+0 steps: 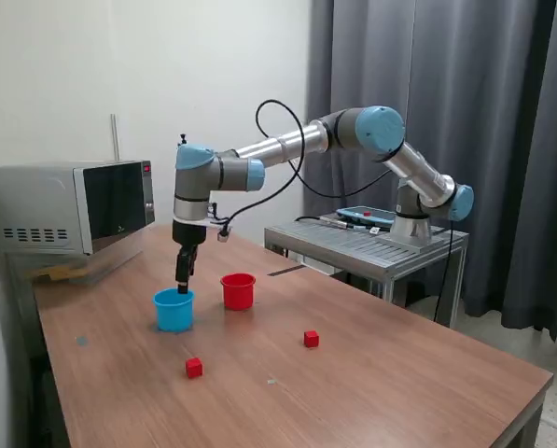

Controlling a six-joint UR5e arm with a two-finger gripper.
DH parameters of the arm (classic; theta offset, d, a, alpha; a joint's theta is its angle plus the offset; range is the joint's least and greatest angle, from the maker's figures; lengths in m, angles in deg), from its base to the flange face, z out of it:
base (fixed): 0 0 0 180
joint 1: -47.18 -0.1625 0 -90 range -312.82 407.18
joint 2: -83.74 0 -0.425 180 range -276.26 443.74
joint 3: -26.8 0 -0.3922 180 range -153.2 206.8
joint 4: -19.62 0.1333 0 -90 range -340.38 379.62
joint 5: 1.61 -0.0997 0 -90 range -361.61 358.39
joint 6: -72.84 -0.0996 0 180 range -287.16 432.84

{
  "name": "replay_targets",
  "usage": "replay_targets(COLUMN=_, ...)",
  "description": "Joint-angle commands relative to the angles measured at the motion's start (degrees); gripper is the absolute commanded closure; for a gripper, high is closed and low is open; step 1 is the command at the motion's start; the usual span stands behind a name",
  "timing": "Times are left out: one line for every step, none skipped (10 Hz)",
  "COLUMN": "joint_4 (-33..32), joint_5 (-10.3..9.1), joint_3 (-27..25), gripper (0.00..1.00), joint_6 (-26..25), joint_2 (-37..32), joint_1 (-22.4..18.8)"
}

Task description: Place red objects in the red bin, and blue objects in the blue bin.

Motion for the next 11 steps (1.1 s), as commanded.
replay_targets(joint_4=0.0, joint_5=0.22, joint_3=-4.5, gripper=0.0, joint_6=-0.2, joint_2=-4.9, joint_1=-4.9)
replay_targets(joint_4=0.0, joint_5=0.14, joint_3=-7.3, gripper=0.0, joint_6=0.0, joint_2=-7.9, joint_1=-7.5)
replay_targets(joint_4=0.1, joint_5=0.05, joint_3=-9.4, gripper=0.0, joint_6=0.2, joint_2=-10.2, joint_1=-10.6)
replay_targets(joint_4=0.3, joint_5=-0.13, joint_3=-9.7, gripper=0.0, joint_6=2.0, joint_2=-10.3, joint_1=-12.6)
replay_targets(joint_4=0.6, joint_5=-0.39, joint_3=-9.6, gripper=0.0, joint_6=2.9, joint_2=-10.4, joint_1=-13.6)
replay_targets(joint_4=0.6, joint_5=-0.39, joint_3=-8.9, gripper=0.0, joint_6=4.0, joint_2=-9.7, joint_1=-14.5)
replay_targets(joint_4=0.6, joint_5=-0.57, joint_3=-8.3, gripper=0.0, joint_6=5.1, joint_2=-8.5, joint_1=-14.8)
replay_targets(joint_4=0.7, joint_5=-0.57, joint_3=-7.2, gripper=0.0, joint_6=7.0, joint_2=-7.1, joint_1=-15.2)
replay_targets(joint_4=1.6, joint_5=-1.0, joint_3=-5.3, gripper=0.0, joint_6=10.7, joint_2=-5.7, joint_1=-15.3)
replay_targets(joint_4=4.0, joint_5=-2.66, joint_3=-3.0, gripper=0.0, joint_6=14.5, joint_2=-4.3, joint_1=-15.3)
replay_targets(joint_4=4.3, joint_5=-2.68, joint_3=-1.3, gripper=0.0, joint_6=15.0, joint_2=-3.2, joint_1=-15.3)
